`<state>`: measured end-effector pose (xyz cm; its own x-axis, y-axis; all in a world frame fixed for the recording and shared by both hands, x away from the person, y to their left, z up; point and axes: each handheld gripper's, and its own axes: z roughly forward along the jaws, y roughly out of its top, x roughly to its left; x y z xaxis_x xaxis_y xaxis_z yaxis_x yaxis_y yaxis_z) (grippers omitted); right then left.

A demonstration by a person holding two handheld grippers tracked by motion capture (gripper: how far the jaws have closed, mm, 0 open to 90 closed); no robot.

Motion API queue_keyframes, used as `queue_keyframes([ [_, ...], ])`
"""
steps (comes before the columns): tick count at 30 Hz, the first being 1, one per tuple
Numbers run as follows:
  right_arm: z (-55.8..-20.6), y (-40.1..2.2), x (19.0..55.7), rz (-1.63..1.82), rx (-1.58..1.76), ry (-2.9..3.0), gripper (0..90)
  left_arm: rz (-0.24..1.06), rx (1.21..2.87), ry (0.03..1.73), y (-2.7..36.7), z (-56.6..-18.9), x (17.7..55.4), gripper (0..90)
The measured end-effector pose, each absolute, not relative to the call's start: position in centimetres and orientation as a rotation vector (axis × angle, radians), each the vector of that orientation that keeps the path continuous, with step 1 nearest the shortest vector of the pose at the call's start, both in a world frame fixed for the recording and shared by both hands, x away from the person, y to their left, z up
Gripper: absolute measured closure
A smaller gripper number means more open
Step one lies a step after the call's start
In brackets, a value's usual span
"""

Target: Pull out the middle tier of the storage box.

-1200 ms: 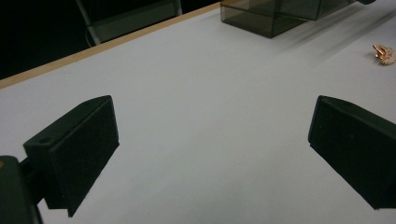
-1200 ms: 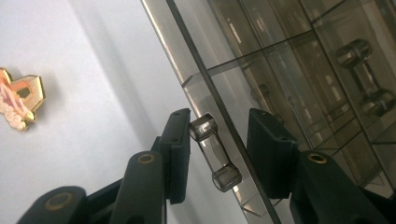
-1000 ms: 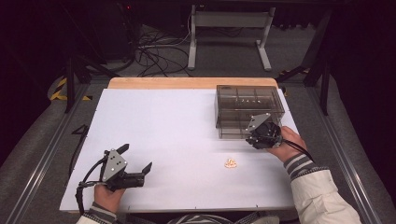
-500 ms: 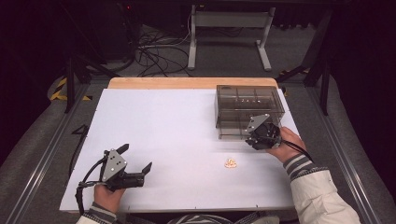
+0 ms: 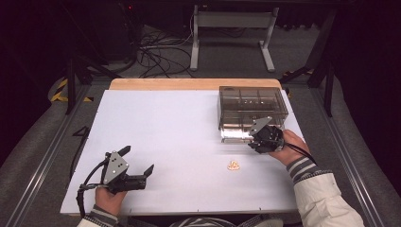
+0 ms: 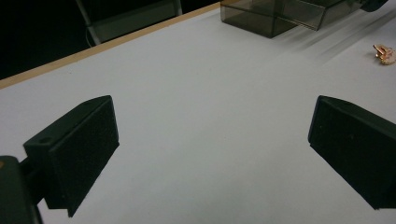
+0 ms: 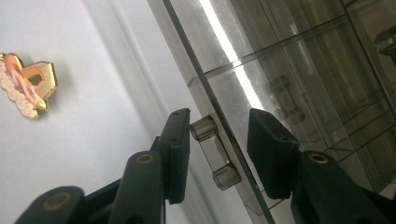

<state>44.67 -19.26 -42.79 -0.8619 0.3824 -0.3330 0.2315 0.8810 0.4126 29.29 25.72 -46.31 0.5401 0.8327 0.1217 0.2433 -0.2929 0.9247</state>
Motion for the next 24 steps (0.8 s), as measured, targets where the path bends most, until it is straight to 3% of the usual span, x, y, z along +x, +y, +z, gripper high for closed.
queue_keyframes([
  [24, -40.1, -19.5, 42.3, 0.714, 0.474, 2.562, 50.2, 0.765, 1.811, 0.887, 25.7, -46.3, 29.2, 2.6],
])
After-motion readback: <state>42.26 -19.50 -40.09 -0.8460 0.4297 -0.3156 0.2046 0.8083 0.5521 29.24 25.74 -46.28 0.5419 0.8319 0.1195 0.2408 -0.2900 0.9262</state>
